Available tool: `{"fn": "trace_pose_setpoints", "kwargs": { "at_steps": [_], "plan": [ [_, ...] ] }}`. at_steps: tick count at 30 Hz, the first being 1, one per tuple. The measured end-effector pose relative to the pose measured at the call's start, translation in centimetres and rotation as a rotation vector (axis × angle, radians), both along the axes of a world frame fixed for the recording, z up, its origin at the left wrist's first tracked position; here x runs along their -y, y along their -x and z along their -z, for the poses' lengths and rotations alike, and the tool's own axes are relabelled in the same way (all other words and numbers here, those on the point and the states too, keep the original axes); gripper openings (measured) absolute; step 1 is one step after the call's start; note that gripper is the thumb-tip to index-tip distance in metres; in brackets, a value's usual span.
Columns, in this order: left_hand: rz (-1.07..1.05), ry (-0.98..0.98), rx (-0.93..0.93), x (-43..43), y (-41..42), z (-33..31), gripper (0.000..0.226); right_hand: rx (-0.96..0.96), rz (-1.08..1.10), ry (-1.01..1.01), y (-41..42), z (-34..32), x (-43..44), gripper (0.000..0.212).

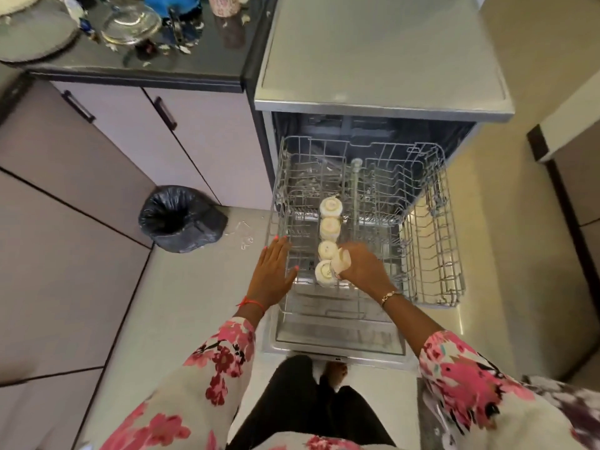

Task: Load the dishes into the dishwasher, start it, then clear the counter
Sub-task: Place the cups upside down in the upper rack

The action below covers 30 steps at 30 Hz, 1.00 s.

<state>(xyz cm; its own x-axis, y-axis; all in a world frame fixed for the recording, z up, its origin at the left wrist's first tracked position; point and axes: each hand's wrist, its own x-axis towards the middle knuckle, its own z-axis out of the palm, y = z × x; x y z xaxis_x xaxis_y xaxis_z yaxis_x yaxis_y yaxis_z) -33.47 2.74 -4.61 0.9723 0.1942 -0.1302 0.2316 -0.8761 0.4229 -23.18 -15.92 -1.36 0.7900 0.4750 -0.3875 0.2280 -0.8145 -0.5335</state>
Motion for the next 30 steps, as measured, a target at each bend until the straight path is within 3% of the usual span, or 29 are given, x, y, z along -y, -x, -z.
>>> {"fn": "trace_pose_setpoints", "kwargs": {
  "at_steps": [9,21,26,30],
  "plan": [
    [0.060,-0.060,-0.080,-4.0,-6.1,2.6,0.058,0.014,0.018,0.050,-7.4,1.8,-1.6,0.067],
    [0.123,-0.172,-0.032,-10.8,-18.6,8.7,0.060,0.078,0.055,0.059,-21.7,7.6,-8.8,0.070],
    [0.077,-0.159,0.076,-10.6,-19.9,9.8,0.067,0.088,0.011,0.085,-25.1,10.7,-10.8,0.064],
    [-0.028,-0.037,0.122,-9.8,-19.9,10.2,0.077,0.078,0.005,0.086,-26.0,12.9,-11.8,0.065]
  ]
}}
